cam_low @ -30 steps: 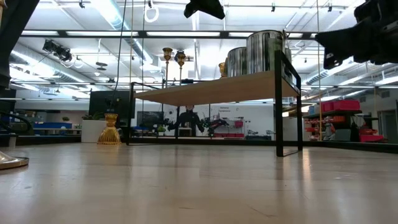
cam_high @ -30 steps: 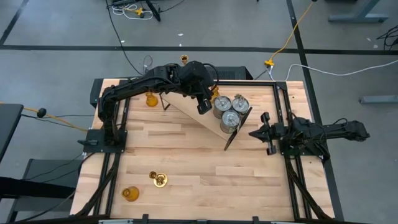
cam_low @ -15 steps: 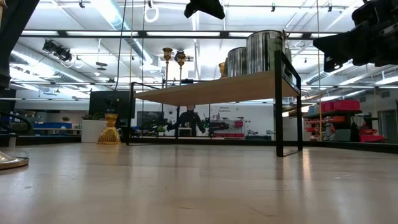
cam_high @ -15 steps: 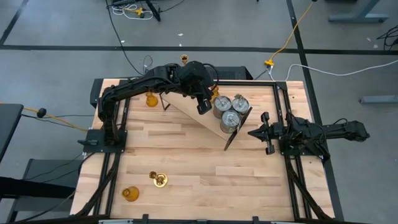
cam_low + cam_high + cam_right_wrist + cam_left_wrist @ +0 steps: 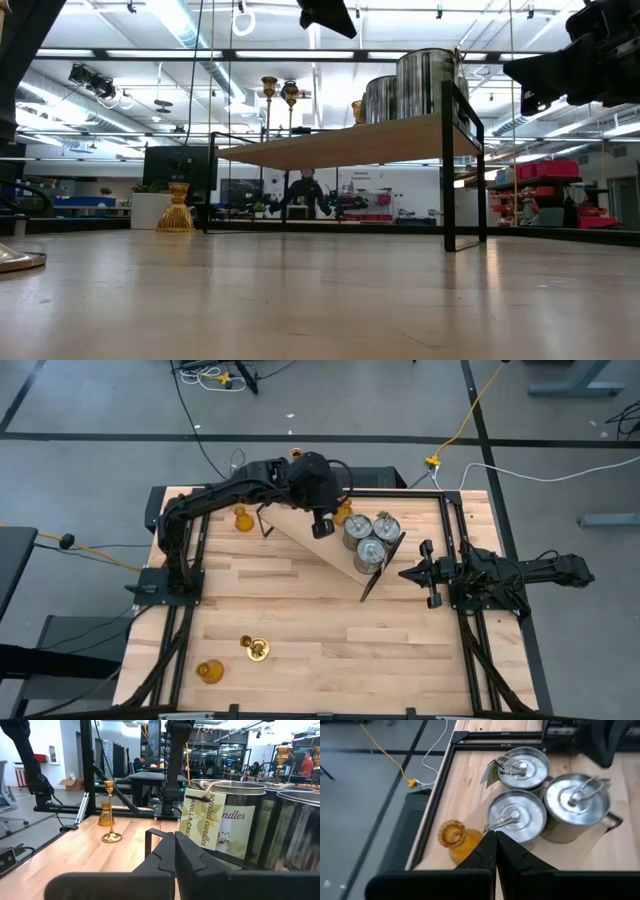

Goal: Pick & Place candle stick holders
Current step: Adjust the yellow candle holder on the shelf

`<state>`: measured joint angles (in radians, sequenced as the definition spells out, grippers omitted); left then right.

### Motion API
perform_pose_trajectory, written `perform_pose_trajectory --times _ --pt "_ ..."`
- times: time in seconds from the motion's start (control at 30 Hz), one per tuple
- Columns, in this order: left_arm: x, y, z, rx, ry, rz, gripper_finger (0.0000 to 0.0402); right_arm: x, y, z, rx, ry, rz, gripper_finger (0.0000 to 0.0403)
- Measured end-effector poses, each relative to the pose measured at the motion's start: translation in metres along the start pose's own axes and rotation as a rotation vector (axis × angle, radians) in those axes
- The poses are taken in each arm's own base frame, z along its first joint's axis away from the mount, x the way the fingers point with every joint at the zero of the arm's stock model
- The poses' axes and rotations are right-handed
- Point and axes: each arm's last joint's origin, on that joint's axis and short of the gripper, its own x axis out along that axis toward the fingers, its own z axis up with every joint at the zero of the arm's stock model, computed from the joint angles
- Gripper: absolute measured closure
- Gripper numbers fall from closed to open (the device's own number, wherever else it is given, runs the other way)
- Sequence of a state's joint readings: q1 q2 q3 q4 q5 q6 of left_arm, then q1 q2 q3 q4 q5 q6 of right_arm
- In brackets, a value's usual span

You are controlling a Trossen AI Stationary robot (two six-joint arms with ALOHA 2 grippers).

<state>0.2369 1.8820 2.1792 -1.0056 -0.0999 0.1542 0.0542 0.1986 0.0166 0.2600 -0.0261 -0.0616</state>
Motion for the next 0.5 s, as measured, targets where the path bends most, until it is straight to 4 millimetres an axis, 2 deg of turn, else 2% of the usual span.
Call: perform_pose_trajectory --times 0.2,0.5 --pt "0.001 0.008 -0.002 0.150 0.017 0.015 0.0374 0.000 0.000 0.000 0.000 0.000 0.000 0.0400" --pt "0.001 0.012 -0.006 0.241 0.049 0.012 0.0298 0.000 0.000 0.000 0.000 0.000 0.000 0.0400"
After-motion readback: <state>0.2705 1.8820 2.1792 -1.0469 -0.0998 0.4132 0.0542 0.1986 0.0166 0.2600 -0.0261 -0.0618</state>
